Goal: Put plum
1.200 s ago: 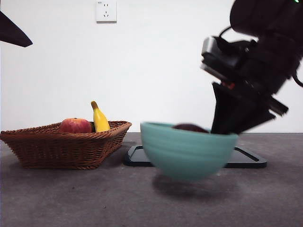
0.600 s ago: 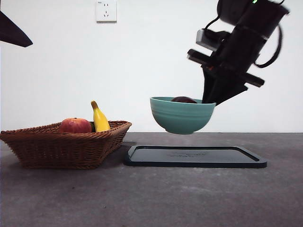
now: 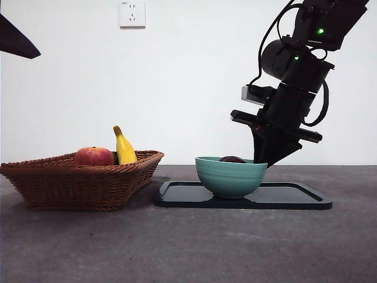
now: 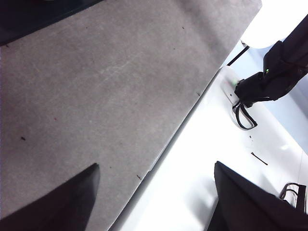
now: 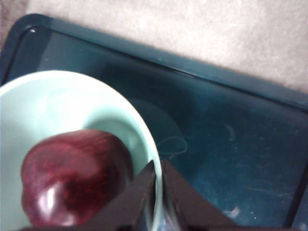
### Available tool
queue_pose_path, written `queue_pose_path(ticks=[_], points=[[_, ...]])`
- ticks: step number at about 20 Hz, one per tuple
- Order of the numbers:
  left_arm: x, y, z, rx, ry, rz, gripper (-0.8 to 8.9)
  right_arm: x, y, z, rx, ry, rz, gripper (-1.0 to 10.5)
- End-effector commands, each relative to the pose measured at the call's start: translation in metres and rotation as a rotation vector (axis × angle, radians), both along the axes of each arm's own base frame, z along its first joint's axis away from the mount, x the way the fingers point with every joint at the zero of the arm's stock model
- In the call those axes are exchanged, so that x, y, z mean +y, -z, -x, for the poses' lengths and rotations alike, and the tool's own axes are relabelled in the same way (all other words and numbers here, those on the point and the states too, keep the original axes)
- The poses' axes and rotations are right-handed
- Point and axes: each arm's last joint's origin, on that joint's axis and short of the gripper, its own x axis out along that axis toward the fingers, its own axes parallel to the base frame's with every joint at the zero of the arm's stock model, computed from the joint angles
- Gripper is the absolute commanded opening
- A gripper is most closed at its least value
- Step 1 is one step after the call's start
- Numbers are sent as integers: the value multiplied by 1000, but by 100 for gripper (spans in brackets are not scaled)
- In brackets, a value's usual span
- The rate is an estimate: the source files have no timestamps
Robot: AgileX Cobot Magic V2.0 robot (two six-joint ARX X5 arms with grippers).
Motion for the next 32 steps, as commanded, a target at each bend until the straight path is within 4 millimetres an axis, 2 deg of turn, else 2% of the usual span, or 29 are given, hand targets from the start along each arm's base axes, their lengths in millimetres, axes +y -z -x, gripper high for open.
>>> queue_pose_path(ticks=[1,4,6,7,9,11,13,16,19,21,25,32], points=[[-1,-2,-1,-16,18,8,374,4,0,-5,-11,-11,2,11],[-1,-2,-1,-16,18,8,374,4,1,-4,-1,-10,4,47],[-1,-2,-1,-17,18,8,374,4,-2,-5,-1,0,-2,190],[-1,-2,-1,-16,18,8,374,3,-5,-4,-5,5,-6,200],[-1,-2,-1,-17,18,8,374,2,-23,0,-48,6,-19,200],[-1,-2,-1,-17,18,8,374,-2,-50,11,-104,5,-38,200],[-1,-2,-1,-17,18,7,374,-8,-86,31,-160,-14,-59,200],[-1,-2,-1,-17,18,8,374,-20,-140,73,-252,-55,-94,200],[-1,-2,-1,-17,18,7,374,-34,-172,116,-281,-72,-94,200],[-1,-2,-1,-16,18,8,374,-39,-184,136,-287,-79,-95,200],[-1,-2,-1,-16,18,8,374,-47,-192,171,-307,-97,-101,200],[-1,-2,-1,-20,18,9,374,-55,-153,226,-305,-155,-111,200]])
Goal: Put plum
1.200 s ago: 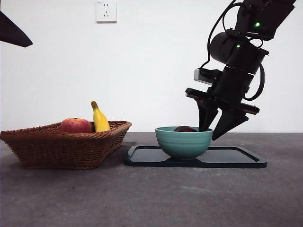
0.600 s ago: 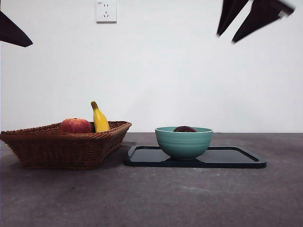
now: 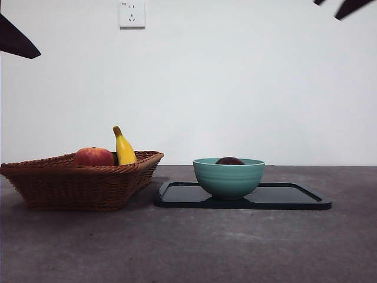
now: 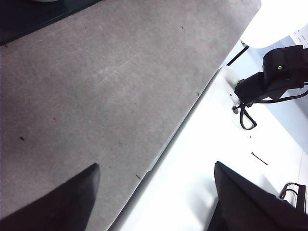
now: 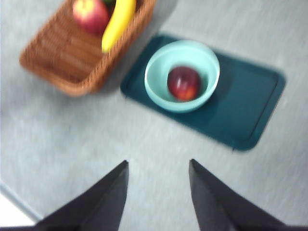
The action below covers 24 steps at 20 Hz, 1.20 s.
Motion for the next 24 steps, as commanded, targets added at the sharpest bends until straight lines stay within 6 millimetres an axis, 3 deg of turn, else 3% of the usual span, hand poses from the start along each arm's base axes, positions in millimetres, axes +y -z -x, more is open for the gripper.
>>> queue_pose_path(ticks=[1,9,24], points=[[-1,-2,-1,-20,18,9,374,-1,9,12,-39,-35,-15,200],[-1,-2,-1,-21,18,9,374,-8,54,48,-2,-159,-98,200],[-3,-5,-5,-47,1,31,373,-9,54,50,-4,-171,-111,200]])
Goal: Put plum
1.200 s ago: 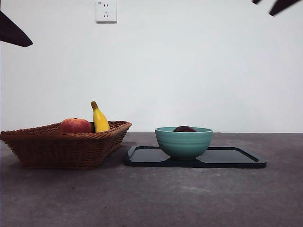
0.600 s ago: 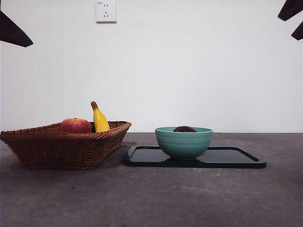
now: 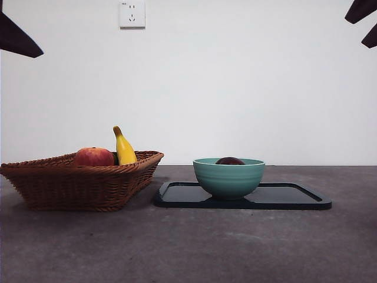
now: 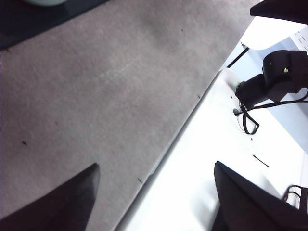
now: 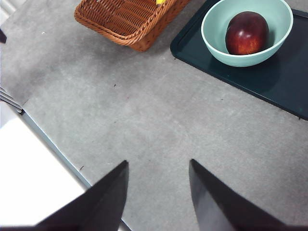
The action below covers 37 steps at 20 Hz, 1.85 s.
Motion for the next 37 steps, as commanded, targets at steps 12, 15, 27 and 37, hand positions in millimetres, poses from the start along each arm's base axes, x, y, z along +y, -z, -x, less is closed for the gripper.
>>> queue_pose_path(ticks=[12,15,27,37], points=[[-51,-60,-70,-186,-226,84,375,1,-3,-2,-28,-11,-9,200],[-75,-72,-102,-178,-215,90,375,1,-3,-2,-28,-11,-9,200],[-164,-34,-203,-165,-271,-64,374,1,-3,-1,-27,-11,-9,200],[-211,45,-221,-106,-218,-227,374,1,-2,-1,-17,-11,-4,200]])
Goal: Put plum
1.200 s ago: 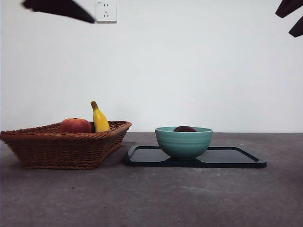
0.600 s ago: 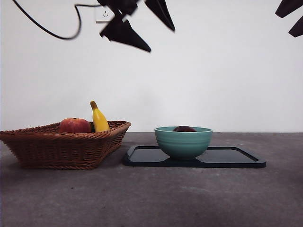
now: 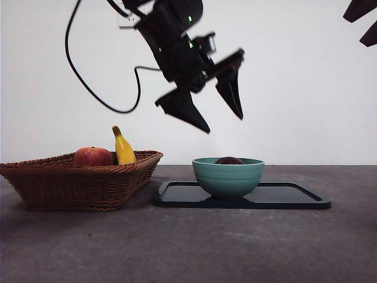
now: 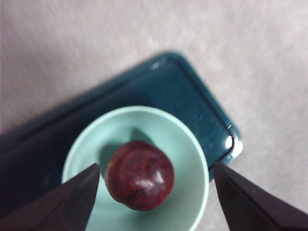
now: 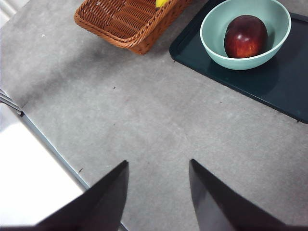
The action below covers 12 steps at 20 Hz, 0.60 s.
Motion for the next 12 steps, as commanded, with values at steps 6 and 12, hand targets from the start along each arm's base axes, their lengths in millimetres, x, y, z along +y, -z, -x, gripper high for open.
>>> queue_pose_path(ticks=[6,12], points=[[-25,33,-4,-21,56,-74,374,1,-2,0,-9,-11,0,200],[-29,47,-6,-20,83,-113,374,1,-2,0,-9,-11,0,200]])
